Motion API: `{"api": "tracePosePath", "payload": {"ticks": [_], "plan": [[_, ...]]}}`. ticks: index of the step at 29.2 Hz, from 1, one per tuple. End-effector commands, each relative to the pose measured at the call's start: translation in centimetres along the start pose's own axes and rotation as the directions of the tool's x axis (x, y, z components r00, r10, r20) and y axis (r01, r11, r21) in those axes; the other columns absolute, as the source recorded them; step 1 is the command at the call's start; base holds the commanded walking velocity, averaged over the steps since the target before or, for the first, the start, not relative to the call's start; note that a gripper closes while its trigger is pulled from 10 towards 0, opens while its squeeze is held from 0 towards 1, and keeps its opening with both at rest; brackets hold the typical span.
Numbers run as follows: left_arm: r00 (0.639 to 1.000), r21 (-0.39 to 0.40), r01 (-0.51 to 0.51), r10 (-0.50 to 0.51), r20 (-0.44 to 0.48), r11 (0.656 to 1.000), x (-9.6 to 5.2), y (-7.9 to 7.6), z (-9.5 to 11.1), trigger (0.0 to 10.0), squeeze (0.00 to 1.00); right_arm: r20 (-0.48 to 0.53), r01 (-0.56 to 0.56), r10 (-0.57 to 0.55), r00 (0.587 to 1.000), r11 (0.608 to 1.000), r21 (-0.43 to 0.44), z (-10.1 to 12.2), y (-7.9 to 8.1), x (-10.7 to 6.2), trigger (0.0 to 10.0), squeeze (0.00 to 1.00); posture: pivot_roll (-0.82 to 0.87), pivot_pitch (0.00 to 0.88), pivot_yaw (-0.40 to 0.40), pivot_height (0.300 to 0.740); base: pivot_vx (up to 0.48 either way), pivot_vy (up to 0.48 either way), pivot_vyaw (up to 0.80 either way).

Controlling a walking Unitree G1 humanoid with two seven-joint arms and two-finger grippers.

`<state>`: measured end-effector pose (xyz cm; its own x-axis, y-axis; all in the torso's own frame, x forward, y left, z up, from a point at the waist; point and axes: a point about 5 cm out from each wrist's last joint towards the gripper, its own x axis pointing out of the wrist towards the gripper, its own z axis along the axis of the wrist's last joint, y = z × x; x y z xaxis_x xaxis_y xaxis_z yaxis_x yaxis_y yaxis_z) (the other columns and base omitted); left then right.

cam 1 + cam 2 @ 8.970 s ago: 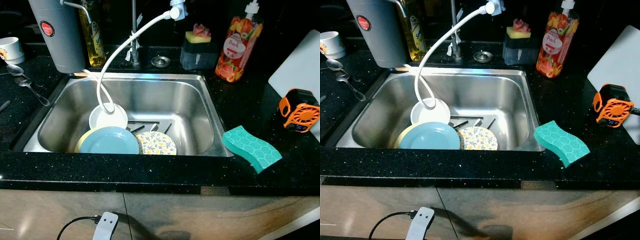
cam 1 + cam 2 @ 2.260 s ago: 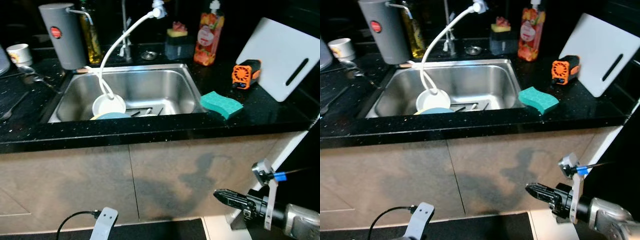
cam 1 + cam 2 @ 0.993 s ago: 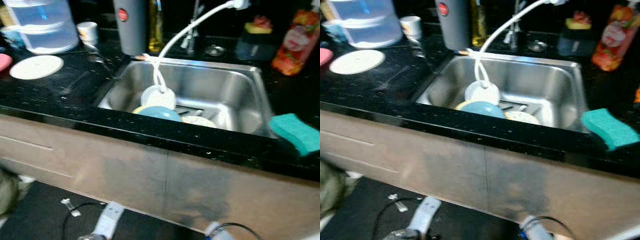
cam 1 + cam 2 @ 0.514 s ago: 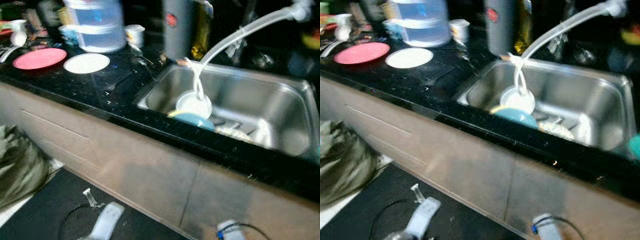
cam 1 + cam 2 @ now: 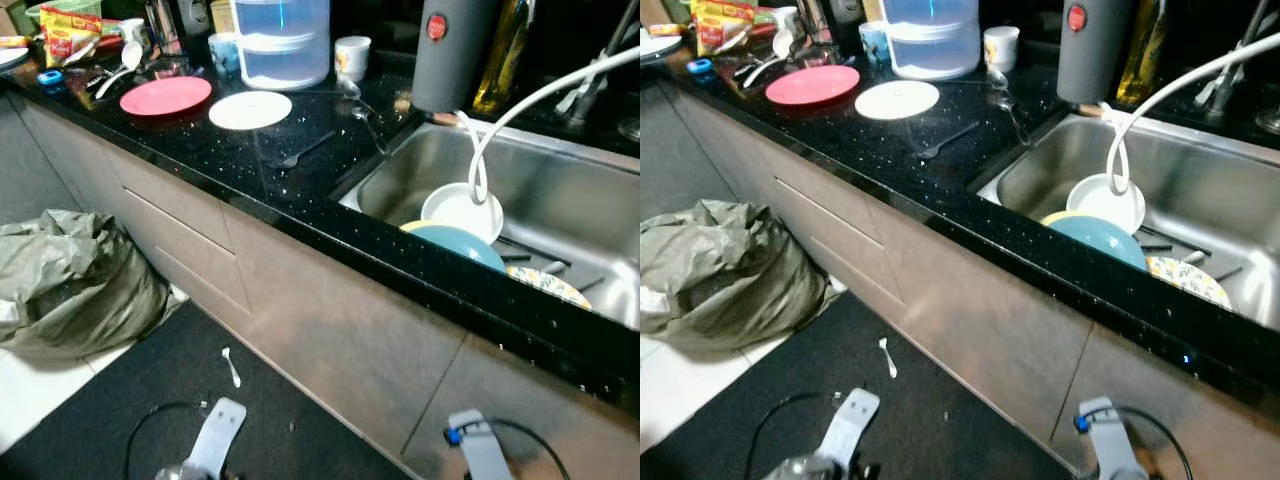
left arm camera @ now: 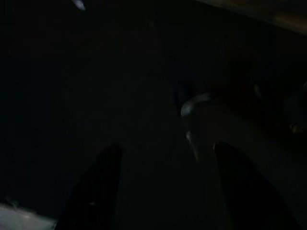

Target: Kitchen organization

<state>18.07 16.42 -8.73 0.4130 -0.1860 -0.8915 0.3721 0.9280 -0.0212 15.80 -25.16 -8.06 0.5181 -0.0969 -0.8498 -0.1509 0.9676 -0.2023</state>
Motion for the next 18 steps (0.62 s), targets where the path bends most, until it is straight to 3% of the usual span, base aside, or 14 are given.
{"api": "tracePosePath", "payload": {"ticks": [1,18], "plan": [[1.0,-0.003,-0.01,0.01,-0.015,1.0,-0.15,0.47,-0.46,10.0,0.0,0.016,-0.019,0.019,1.0,1.0,0.019,0.25,0.58,0.1,10.0,0.0,-0.03,0.0,0.047,0.74,0.0,0.0,0.64],[1.0,0.002,0.0,0.0,-0.018,1.0,-0.17,0.49,-0.5,10.0,0.0,0.027,-0.07,0.07,0.997,0.998,-0.007,0.53,1.38,0.2,10.0,0.0,-0.02,0.0,0.047,0.74,0.0,0.0,0.64]]}}
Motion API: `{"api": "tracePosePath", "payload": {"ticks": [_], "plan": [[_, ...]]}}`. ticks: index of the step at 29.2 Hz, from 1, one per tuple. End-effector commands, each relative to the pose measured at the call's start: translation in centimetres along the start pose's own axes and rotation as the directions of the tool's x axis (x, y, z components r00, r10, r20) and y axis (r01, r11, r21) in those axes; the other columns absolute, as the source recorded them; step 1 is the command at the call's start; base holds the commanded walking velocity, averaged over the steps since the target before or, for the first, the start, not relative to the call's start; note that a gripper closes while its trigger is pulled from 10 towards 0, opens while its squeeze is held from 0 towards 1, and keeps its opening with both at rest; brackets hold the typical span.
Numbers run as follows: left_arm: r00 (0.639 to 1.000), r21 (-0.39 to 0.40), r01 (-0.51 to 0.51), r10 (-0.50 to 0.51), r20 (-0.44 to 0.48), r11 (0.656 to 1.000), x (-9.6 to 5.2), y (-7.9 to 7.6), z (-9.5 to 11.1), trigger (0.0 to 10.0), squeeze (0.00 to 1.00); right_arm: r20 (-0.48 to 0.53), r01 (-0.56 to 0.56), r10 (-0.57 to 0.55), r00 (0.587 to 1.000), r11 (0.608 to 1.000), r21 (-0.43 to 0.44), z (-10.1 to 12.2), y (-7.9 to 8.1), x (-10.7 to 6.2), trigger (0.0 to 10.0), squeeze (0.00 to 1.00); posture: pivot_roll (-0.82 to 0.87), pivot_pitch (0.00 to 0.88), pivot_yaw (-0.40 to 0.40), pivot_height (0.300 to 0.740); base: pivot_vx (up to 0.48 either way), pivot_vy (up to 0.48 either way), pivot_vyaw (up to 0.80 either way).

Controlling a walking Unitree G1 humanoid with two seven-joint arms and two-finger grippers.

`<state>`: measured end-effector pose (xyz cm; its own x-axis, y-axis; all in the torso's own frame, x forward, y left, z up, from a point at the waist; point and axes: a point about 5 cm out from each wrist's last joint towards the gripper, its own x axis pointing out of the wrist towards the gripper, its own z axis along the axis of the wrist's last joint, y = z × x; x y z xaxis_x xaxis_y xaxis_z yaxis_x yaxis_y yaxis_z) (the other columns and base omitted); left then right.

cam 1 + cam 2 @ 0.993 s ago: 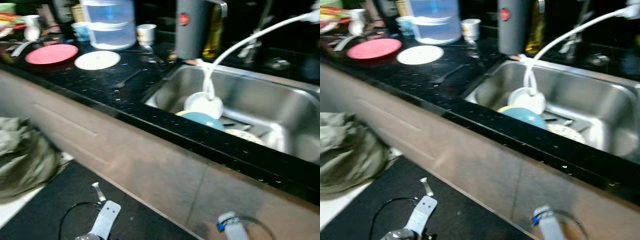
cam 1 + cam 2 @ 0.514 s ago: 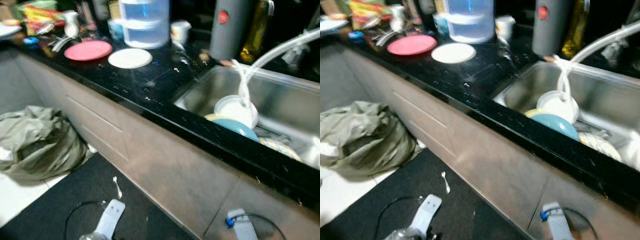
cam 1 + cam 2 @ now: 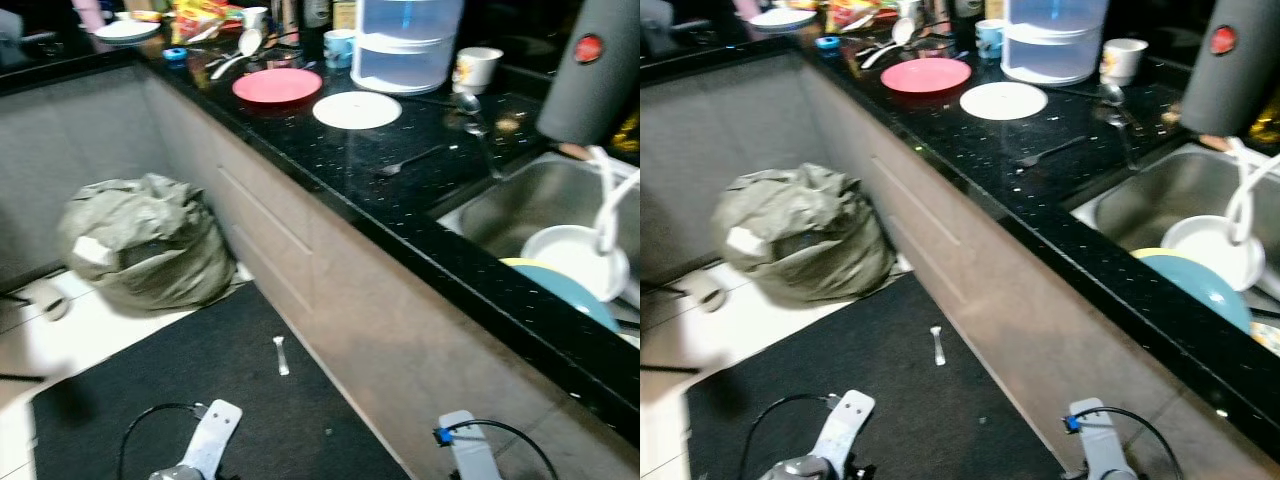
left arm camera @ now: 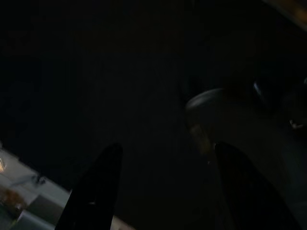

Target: Kitchen organization

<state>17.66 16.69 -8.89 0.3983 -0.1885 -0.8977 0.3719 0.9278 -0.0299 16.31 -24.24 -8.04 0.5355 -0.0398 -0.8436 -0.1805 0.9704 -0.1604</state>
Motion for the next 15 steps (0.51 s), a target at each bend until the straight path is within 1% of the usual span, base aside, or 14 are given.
{"api": "tracePosePath", "payload": {"ticks": [1,8,15], "plan": [[1.0,0.006,-0.007,0.007,-0.004,1.0,-0.1,0.38,0.0,10.0,0.0,-0.005,-0.021,0.021,1.0,1.0,-0.004,-0.16,0.61,0.06,10.0,0.0,-0.02,0.0,0.047,0.74,0.0,0.0,0.64],[1.0,0.0,-0.003,0.003,-0.007,1.0,-0.11,0.4,-0.04,10.0,0.0,-0.004,-0.033,0.033,0.999,0.999,-0.01,-0.35,0.66,0.0,10.0,0.0,-0.02,0.0,0.045,0.74,0.0,0.0,0.64],[1.0,-0.004,0.001,-0.001,-0.009,1.0,-0.11,0.38,-0.08,10.0,0.0,0.012,-0.049,0.05,0.999,0.999,-0.02,0.04,0.84,0.08,10.0,0.0,-0.02,0.0,0.045,0.74,0.0,0.0,0.64]]}}
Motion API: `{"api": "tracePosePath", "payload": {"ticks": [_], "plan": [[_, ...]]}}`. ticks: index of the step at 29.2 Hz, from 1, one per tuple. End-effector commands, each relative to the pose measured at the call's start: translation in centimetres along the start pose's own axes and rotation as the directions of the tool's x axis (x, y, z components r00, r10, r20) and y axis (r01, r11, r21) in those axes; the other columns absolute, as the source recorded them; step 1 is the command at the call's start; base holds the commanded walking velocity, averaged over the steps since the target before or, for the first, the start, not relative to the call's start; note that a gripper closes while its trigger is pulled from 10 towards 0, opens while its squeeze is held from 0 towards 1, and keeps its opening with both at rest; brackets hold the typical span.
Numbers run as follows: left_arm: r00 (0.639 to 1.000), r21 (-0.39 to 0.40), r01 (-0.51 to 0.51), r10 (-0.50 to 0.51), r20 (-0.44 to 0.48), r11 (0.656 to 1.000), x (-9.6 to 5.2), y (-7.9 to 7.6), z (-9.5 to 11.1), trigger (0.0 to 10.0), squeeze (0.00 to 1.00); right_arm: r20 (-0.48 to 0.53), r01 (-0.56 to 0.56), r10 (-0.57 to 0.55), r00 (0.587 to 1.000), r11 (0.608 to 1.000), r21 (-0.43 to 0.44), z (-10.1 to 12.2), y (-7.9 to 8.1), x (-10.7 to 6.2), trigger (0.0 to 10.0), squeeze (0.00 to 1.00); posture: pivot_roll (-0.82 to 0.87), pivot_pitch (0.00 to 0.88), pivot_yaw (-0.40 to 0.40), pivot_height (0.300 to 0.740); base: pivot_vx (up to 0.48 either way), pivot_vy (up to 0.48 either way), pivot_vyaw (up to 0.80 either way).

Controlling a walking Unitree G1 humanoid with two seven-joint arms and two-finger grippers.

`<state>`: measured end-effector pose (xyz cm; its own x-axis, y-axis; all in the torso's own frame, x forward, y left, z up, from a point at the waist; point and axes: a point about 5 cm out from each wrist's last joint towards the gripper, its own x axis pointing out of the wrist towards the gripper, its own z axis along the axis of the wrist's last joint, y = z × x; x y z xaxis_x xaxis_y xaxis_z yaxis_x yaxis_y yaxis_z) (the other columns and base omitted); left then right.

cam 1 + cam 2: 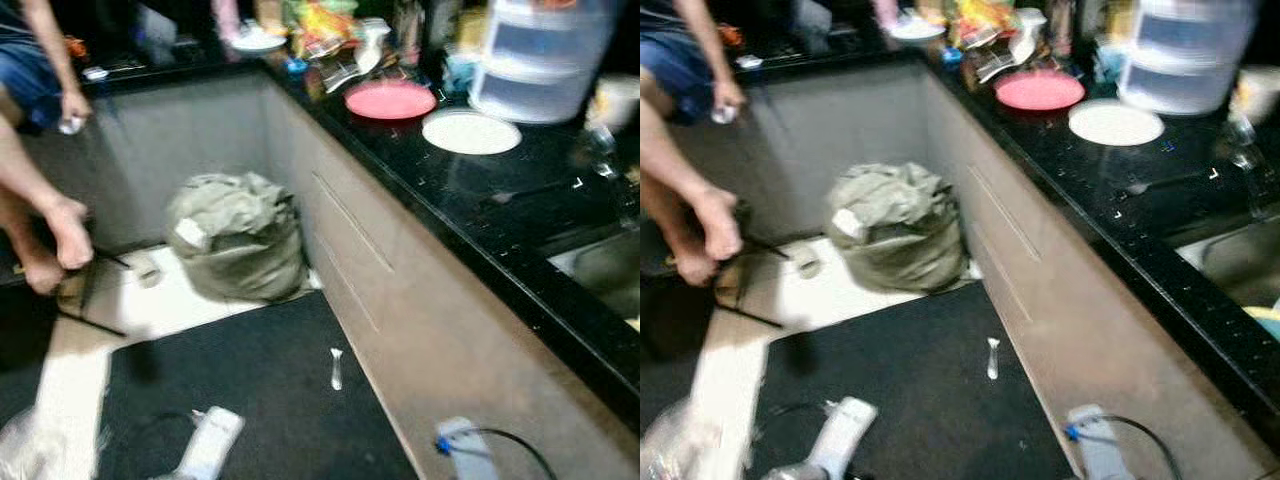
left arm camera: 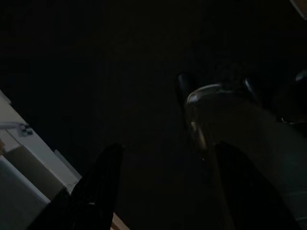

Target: Kitchen organization

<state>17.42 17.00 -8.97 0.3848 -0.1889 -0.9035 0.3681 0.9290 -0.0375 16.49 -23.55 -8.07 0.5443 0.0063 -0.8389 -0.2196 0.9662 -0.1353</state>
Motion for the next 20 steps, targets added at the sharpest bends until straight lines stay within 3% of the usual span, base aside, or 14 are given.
{"api": "tracePosePath", "payload": {"ticks": [1,13,20], "plan": [[1.0,0.003,-0.004,0.004,0.004,1.0,-0.03,0.18,0.25,10.0,0.0,-0.008,-0.009,0.009,1.0,1.0,-0.001,-0.22,0.25,0.0,10.0,0.0,-0.02,0.0,0.045,0.74,0.0,0.0,0.64],[1.0,-0.001,0.001,-0.001,0.001,1.0,-0.02,0.12,0.17,10.0,0.0,0.008,-0.035,0.035,0.999,0.999,-0.023,0.06,1.11,0.18,10.0,0.0,-0.02,0.0,0.043,0.74,0.0,0.0,0.64],[1.0,-0.014,0.012,-0.012,0.001,1.0,-0.02,0.03,0.09,10.0,0.0,0.002,-0.019,0.019,1.0,0.999,-0.04,-0.01,1.11,0.19,10.0,0.0,-0.02,0.0,0.045,0.74,0.121,0.0,0.0]]}}
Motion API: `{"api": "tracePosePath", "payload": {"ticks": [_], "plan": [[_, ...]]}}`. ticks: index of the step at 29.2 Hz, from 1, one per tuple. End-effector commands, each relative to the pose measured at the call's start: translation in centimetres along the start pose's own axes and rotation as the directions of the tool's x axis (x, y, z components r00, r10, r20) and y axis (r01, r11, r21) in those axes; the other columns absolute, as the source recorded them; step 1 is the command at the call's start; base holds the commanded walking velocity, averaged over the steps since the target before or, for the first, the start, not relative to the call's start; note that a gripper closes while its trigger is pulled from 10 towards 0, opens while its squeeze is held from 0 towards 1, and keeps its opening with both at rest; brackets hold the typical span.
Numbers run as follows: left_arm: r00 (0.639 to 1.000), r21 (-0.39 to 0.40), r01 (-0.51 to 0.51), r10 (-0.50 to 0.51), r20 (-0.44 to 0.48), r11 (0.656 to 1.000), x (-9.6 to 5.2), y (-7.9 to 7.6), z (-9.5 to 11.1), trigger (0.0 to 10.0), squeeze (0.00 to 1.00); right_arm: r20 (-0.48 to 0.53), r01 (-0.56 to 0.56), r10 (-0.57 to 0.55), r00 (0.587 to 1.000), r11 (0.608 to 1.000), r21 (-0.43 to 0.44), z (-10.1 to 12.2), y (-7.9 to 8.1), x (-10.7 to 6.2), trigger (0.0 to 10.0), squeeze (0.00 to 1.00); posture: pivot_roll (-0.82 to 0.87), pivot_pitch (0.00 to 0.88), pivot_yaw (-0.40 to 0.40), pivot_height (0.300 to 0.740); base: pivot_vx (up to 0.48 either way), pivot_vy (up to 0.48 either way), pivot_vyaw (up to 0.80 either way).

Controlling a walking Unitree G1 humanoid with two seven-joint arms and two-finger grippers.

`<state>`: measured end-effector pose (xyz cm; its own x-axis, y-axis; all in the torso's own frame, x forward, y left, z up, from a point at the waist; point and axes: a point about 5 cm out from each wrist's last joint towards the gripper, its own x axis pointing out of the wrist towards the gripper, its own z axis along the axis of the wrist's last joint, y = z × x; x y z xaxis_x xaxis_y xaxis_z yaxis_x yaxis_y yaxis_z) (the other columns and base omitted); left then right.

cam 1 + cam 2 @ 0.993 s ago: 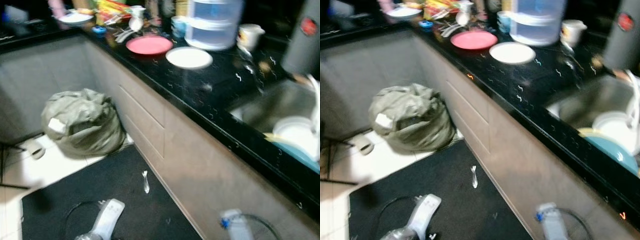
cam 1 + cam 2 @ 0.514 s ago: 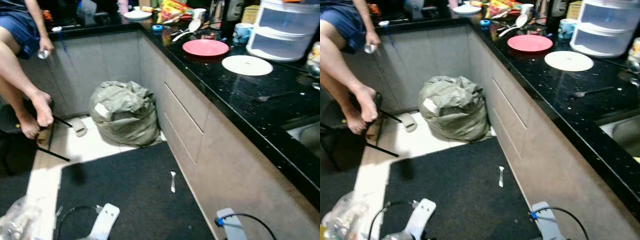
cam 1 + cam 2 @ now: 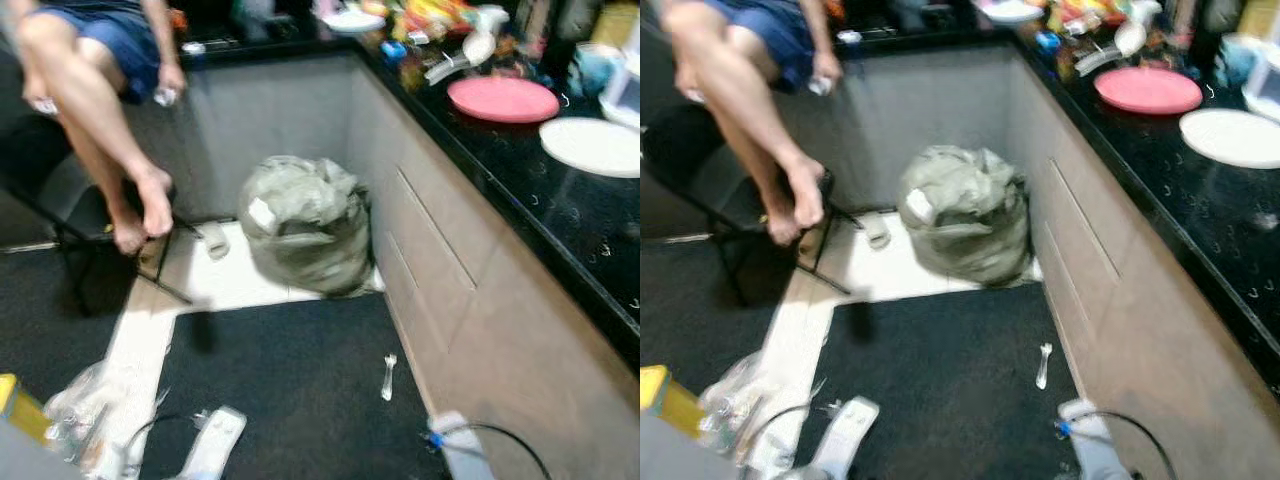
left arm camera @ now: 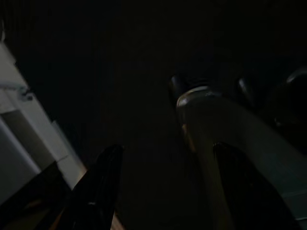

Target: Kitchen organization

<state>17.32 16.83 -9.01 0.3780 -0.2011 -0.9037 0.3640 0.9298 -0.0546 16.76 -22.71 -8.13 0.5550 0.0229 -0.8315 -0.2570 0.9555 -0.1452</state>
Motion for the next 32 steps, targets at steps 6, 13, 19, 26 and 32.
{"api": "tracePosePath", "payload": {"ticks": [6,13,19,26,32], "plan": [[1.0,-0.008,0.001,-0.001,0.005,1.0,-0.05,0.18,0.18,10.0,0.0,-0.013,-0.005,0.005,1.0,1.0,-0.003,-0.36,0.25,-0.03,10.0,0.0,-0.02,0.0,0.046,0.74,0.321,0.0,0.0],[1.0,-0.008,0.006,-0.006,0.004,1.0,-0.04,0.15,0.2,10.0,0.0,-0.008,-0.005,0.005,1.0,1.0,0.002,-0.33,0.13,-0.06,10.0,0.0,-0.02,0.0,0.045,0.74,0.332,0.0,0.0],[1.0,-0.011,0.008,-0.008,0.004,1.0,-0.04,0.13,0.21,10.0,0.0,-0.005,-0.004,0.004,1.0,1.0,0.007,-0.32,0.09,-0.07,10.0,0.0,-0.02,0.0,0.044,0.74,0.339,0.0,0.0],[1.0,-0.011,0.009,-0.009,0.005,1.0,-0.04,0.14,0.25,10.0,0.0,0.0,0.003,-0.003,1.0,1.0,0.014,-0.26,0.05,-0.06,10.0,0.0,-0.02,0.0,0.045,0.74,0.344,0.0,0.0],[1.0,-0.01,0.011,-0.011,0.004,1.0,-0.05,0.15,0.26,10.0,0.0,0.001,0.009,-0.009,1.0,1.0,0.018,-0.26,0.03,-0.06,10.0,0.0,-0.02,0.0,0.045,0.74,0.342,0.0,0.0]]}}
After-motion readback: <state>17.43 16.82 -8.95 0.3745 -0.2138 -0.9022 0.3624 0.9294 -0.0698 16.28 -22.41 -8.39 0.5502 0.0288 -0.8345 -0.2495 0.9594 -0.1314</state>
